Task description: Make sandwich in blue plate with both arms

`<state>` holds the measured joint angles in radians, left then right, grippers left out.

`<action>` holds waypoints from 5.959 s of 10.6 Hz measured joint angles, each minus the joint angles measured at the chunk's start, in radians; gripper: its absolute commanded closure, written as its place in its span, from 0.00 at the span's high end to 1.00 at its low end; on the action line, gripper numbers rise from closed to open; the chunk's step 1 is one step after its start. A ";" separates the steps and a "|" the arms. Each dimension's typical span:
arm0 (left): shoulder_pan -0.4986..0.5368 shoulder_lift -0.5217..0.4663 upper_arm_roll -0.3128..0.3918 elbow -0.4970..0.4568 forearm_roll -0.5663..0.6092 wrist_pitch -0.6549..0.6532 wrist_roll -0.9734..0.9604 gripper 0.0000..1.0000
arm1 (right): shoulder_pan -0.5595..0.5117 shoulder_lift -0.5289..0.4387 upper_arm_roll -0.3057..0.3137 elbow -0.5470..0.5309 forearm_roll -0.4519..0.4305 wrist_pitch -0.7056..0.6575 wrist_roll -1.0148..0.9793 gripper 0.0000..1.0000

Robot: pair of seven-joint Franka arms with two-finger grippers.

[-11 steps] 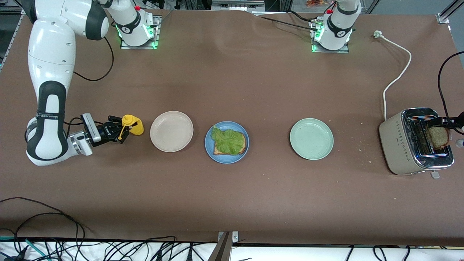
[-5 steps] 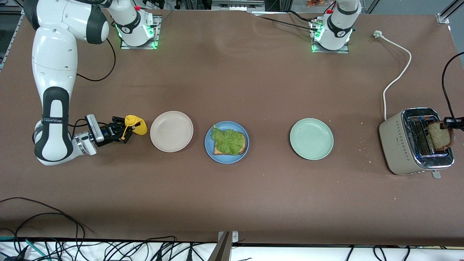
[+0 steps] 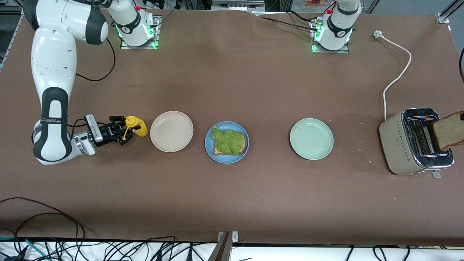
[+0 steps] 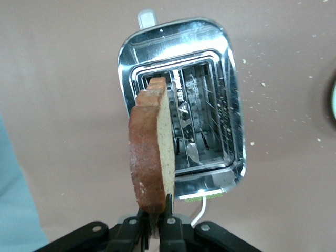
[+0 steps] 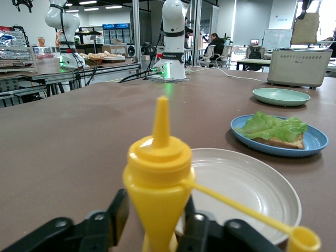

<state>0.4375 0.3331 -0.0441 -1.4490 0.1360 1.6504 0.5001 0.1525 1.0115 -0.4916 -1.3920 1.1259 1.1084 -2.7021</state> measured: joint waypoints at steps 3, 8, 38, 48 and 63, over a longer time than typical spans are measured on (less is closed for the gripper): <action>-0.002 -0.048 -0.030 0.105 0.000 -0.149 0.005 0.00 | -0.028 0.000 -0.003 0.000 -0.002 0.000 0.001 1.00; -0.004 -0.051 -0.156 0.200 -0.011 -0.244 0.005 0.00 | -0.037 -0.001 -0.123 0.006 -0.047 -0.001 0.029 1.00; -0.896 0.333 -0.164 -0.113 -0.971 0.740 -0.571 0.00 | -0.087 -0.937 0.284 -0.304 -1.087 0.523 2.357 1.00; -0.887 0.361 -0.136 -0.117 -0.971 0.743 -0.570 1.00 | -0.110 -1.052 0.472 -0.262 -1.172 0.425 2.629 1.00; -0.658 -0.198 -0.019 -0.317 -0.491 0.362 -0.554 1.00 | -0.134 -1.052 0.468 -0.299 -1.126 0.491 2.633 1.00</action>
<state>-0.2200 0.1350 -0.0632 -1.7661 -0.3551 2.0125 -0.0536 0.0190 -0.0401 -0.0235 -1.6906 -0.0005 1.5990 -0.0695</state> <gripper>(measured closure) 0.000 0.000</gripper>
